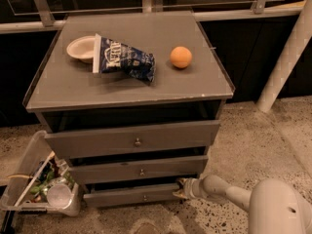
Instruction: Open bottom drawer
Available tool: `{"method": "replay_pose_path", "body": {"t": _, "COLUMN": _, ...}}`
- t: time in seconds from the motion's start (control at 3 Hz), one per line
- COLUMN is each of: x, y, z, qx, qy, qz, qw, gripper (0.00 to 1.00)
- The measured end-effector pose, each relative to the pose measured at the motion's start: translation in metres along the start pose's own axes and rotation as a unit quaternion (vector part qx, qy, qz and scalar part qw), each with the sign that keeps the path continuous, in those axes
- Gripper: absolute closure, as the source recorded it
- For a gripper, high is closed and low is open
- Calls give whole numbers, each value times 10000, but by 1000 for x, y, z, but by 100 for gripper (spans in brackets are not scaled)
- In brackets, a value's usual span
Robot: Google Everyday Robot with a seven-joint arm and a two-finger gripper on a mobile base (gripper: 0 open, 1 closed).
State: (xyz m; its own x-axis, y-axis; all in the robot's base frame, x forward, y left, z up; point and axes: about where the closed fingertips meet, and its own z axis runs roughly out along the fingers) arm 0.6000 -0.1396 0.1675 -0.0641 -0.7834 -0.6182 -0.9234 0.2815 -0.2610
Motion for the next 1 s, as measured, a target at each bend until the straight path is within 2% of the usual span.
{"method": "replay_pose_path", "body": {"t": 0.33, "x": -8, "y": -10, "z": -10, "qx": 163, "qy": -81, "qz": 169, "qw": 9997, "gripper": 100}}
{"method": "replay_pose_path", "body": {"t": 0.67, "x": -8, "y": -10, "z": -10, "qx": 163, "qy": -81, "qz": 169, "qw": 9997, "gripper": 82}}
{"method": "replay_pose_path", "body": {"t": 1.0, "x": -8, "y": -10, "z": -10, "qx": 163, "qy": -82, "qz": 169, "qw": 9997, "gripper": 58}}
